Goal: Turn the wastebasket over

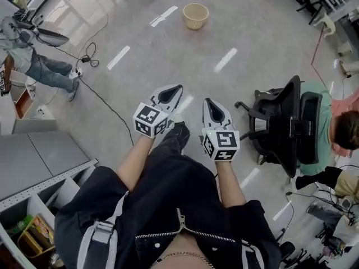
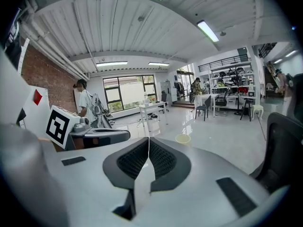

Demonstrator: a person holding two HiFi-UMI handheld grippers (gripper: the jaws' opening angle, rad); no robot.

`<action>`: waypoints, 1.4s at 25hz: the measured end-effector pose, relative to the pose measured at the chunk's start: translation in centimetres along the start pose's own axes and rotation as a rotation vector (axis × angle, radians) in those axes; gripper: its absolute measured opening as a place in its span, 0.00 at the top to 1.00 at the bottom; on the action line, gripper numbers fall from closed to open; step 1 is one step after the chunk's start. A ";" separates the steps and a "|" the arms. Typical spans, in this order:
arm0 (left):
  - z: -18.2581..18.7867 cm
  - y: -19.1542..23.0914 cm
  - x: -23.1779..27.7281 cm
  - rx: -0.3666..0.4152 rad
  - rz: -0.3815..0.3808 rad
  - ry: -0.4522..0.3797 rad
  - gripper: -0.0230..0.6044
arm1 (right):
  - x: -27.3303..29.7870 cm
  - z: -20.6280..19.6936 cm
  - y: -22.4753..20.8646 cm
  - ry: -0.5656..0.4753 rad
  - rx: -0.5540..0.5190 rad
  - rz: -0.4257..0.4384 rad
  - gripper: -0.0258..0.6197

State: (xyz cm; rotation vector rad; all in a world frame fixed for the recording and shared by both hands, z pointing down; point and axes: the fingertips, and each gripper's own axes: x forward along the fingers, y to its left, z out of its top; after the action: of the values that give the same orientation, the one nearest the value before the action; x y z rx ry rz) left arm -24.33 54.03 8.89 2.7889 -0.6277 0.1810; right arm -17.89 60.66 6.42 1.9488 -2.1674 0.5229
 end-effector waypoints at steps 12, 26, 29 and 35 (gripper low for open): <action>4.4 6.6 8.1 -0.007 -0.012 -0.031 0.96 | 8.9 5.2 -4.2 0.025 -0.036 -0.001 0.94; 5.1 10.9 13.8 -0.028 -0.045 -0.010 0.96 | 15.3 7.9 -8.0 0.038 -0.057 -0.031 0.94; 5.5 11.2 14.4 -0.028 -0.048 -0.007 0.96 | 15.4 8.6 -8.9 0.025 -0.054 -0.047 0.94; 5.8 11.7 17.1 -0.039 -0.043 0.003 0.96 | 16.9 9.0 -10.8 0.041 -0.049 -0.024 0.94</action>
State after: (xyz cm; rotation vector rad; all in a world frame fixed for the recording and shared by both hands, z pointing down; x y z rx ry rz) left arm -13.75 35.35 9.27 2.7617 -0.5642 0.1629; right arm -8.50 40.81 5.78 1.9188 -2.1091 0.4966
